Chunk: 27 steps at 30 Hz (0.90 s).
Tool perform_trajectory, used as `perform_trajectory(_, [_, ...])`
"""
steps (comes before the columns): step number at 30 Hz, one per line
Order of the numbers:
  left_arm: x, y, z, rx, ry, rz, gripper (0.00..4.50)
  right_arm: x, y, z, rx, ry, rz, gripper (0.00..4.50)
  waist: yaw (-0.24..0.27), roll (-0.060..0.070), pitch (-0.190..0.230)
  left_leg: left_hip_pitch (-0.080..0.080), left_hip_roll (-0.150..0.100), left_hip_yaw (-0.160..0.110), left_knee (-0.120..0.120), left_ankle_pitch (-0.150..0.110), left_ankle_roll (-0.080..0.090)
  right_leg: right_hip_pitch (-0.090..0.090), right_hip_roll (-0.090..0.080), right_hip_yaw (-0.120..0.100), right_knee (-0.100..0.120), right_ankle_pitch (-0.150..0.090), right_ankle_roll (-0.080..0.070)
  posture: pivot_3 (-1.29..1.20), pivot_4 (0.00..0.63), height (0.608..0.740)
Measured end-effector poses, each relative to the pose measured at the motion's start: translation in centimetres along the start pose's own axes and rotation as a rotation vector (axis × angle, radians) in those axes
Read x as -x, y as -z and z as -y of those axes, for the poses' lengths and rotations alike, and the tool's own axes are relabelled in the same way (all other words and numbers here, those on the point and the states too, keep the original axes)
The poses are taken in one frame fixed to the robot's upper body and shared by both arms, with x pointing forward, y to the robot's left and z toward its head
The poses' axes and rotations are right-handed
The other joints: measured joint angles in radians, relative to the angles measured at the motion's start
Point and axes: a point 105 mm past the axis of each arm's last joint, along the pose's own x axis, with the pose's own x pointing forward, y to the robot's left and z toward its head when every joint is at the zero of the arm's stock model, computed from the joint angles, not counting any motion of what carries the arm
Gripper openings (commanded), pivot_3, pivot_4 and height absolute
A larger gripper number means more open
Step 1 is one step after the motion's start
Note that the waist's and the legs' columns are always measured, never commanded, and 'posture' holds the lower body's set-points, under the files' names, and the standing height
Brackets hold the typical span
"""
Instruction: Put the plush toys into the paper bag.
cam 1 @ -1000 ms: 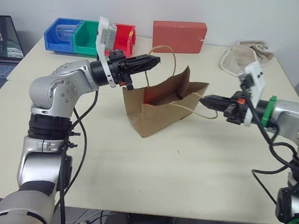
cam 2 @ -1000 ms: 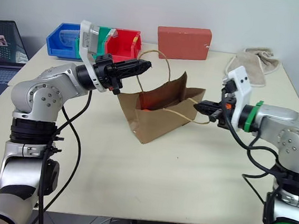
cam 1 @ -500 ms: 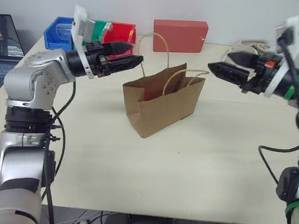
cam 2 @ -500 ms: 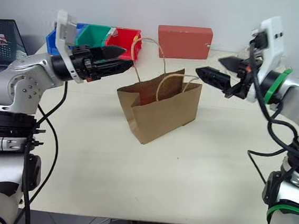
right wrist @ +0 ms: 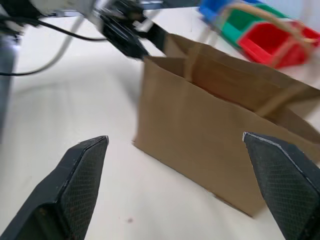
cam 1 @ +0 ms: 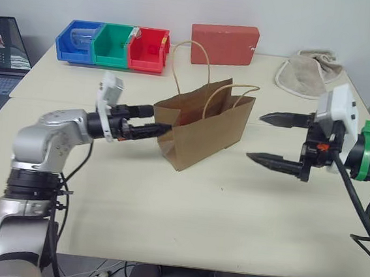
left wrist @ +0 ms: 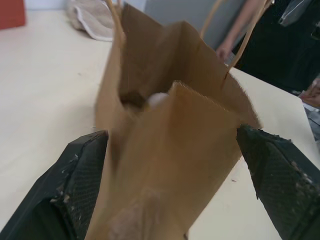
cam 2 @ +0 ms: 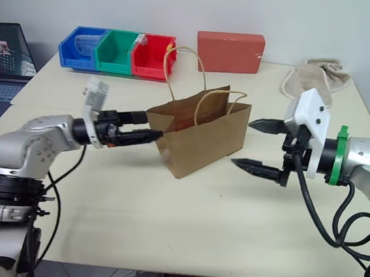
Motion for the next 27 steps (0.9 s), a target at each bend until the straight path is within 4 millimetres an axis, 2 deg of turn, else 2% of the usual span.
perform_trajectory(7, [0.4,0.8,0.9,0.004,0.039,-0.016,4.38,0.2,0.5,-0.5,-0.039,-0.027,-0.026,4.5,0.001,0.0,0.0,0.0,0.0,0.0,-0.002,0.0,0.0,0.0,0.0,0.0,-0.001,0.0,0.0,0.0,0.15,0.74])
perform_trajectory(12, [1.0,0.4,1.9,0.002,0.064,-0.008,4.38,0.1,0.8,-1.1,-0.063,-0.046,-0.026,4.5,0.001,0.0,0.0,0.0,0.0,0.0,-0.002,0.0,0.0,0.0,0.0,0.0,-0.002,0.0,0.0,0.0,0.15,0.74])
perform_trajectory(20, [0.7,0.6,2.8,-0.032,0.054,-0.022,4.38,-0.1,1.0,-1.3,-0.066,-0.056,-0.038,4.5,0.001,0.0,0.0,0.0,0.001,0.0,-0.002,0.0,0.0,0.001,0.0,0.0,-0.002,0.0,0.0,0.0,0.15,0.74])
perform_trajectory(27, [0.3,0.6,2.8,-0.117,0.012,-0.028,4.38,-0.4,1.2,-1.4,-0.071,-0.071,-0.043,4.5,0.004,0.0,0.0,0.001,0.0,0.0,-0.002,0.0,0.0,0.001,0.0,0.0,-0.002,0.0,0.0,0.0,0.15,0.74])
